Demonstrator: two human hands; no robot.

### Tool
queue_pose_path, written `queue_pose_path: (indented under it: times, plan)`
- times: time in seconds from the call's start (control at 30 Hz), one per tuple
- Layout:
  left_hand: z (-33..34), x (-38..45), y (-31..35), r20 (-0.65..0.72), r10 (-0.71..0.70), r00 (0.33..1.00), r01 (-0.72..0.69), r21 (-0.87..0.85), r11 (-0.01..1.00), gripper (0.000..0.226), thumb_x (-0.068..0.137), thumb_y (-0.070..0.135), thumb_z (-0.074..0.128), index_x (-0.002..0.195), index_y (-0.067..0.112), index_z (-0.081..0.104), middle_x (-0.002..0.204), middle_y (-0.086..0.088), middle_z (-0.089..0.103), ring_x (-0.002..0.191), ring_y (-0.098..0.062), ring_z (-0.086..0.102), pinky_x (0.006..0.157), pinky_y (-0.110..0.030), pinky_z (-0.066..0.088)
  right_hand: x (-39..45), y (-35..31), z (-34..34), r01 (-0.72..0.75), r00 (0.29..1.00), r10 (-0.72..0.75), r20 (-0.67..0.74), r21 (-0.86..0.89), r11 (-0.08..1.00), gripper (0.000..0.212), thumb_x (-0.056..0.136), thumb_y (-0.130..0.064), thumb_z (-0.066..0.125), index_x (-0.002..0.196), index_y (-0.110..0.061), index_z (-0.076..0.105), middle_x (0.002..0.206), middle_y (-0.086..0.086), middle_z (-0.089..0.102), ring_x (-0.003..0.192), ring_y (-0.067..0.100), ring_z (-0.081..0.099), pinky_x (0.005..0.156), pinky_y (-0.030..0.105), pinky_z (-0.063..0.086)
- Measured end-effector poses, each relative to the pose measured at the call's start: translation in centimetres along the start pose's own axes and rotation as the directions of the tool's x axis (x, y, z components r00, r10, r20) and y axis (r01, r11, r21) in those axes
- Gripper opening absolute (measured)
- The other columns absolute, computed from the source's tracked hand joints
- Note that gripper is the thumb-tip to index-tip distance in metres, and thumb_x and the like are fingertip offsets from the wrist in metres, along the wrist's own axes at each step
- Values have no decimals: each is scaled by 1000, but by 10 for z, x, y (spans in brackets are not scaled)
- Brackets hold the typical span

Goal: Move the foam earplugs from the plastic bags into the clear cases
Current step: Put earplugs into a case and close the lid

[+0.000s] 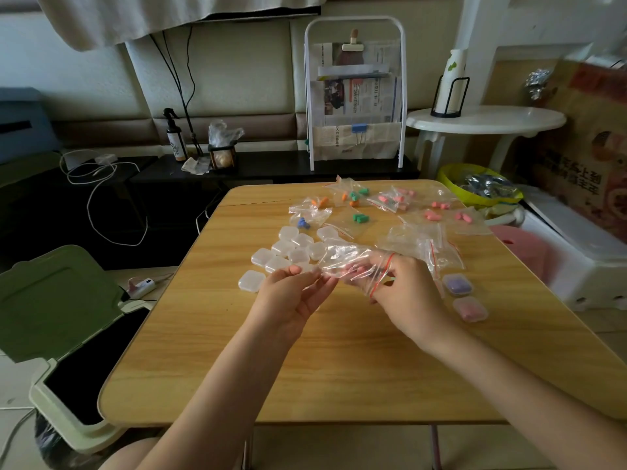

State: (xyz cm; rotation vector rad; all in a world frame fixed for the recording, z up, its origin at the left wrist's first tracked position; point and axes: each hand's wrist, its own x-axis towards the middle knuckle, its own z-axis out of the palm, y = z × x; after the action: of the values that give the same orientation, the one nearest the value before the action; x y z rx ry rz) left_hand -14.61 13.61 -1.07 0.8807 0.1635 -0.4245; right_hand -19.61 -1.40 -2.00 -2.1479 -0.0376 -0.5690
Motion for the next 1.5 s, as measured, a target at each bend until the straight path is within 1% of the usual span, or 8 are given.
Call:
queue_pose_path:
  times: [0.33, 0.57, 0.87, 1.0, 1.1, 1.2, 1.33, 1.5]
  plan:
    - [-2, 4, -6, -39, 196, 980, -186, 189, 964, 25, 90, -11, 52, 88, 10, 38, 78, -13, 53, 66, -19, 62, 67, -30, 60, 3, -10, 2, -378, 925, 341, 167, 487, 788, 19, 79, -3, 70, 68, -18, 72, 87, 3, 71, 89, 36, 63, 91, 47, 52]
    - [-12, 17, 3, -255, 353, 900, -263, 328, 907, 23, 93, -7, 47, 80, 11, 40, 93, -19, 54, 68, -19, 63, 64, -24, 59, 7, -5, -11, -287, 945, 327, -32, 403, 869, 9, 79, -12, 74, 75, -17, 68, 79, -1, 72, 74, 17, 66, 74, 28, 57]
    - [-6, 5, -4, -57, 419, 906, -368, 382, 848, 14, 92, -5, 51, 92, 6, 59, 83, -11, 59, 78, -17, 67, 71, -19, 56, 14, 1, -21, -470, 877, 458, 142, 447, 761, 22, 97, -4, 31, 98, -16, 50, 71, 3, 44, 45, 9, 39, 39, 19, 28]
    - [-1, 1, -4, -14, 395, 919, -364, 358, 860, 15, 91, -5, 53, 86, 7, 61, 82, -10, 58, 79, -16, 68, 75, -21, 56, 14, 3, -22, -508, 858, 450, 248, 287, 812, 26, 99, -37, 44, 96, -15, 59, 64, -4, 39, 43, 6, 35, 41, 18, 28]
    - [2, -2, -7, 39, 368, 929, -353, 395, 848, 15, 88, -3, 59, 82, 9, 63, 80, -9, 59, 79, -17, 67, 74, -22, 57, 15, 6, -21, -418, 904, 386, 181, 200, 886, 23, 97, -30, 53, 87, -14, 66, 60, -4, 46, 46, 8, 37, 47, 22, 30]
    - [-4, 0, -5, 131, 400, 907, -376, 679, 630, 14, 86, 17, 68, 100, 21, 65, 95, 0, 63, 84, -12, 65, 75, -27, 57, 24, 18, -32, -372, 925, 380, -18, 166, 913, 18, 95, -26, 57, 85, -15, 67, 45, -11, 40, 43, 10, 34, 43, 24, 28]
    - [-17, -1, 2, 311, 390, 867, -290, 950, -113, 39, 77, 39, 75, 114, 34, 62, 110, 13, 59, 98, -5, 54, 78, -26, 48, 43, 49, -58, -363, 890, 361, -279, 47, 931, 34, 91, -26, 61, 67, -4, 59, 48, 2, 46, 46, 17, 39, 48, 29, 33]
    - [-26, -3, -4, 345, 312, 885, -261, 924, -281, 42, 83, 27, 70, 124, 31, 60, 127, 10, 54, 121, -11, 44, 89, -27, 43, 51, 72, -63, -338, 905, 228, -358, -282, 898, 47, 88, -26, 65, 58, 7, 53, 47, 11, 49, 50, 24, 49, 64, 33, 46]
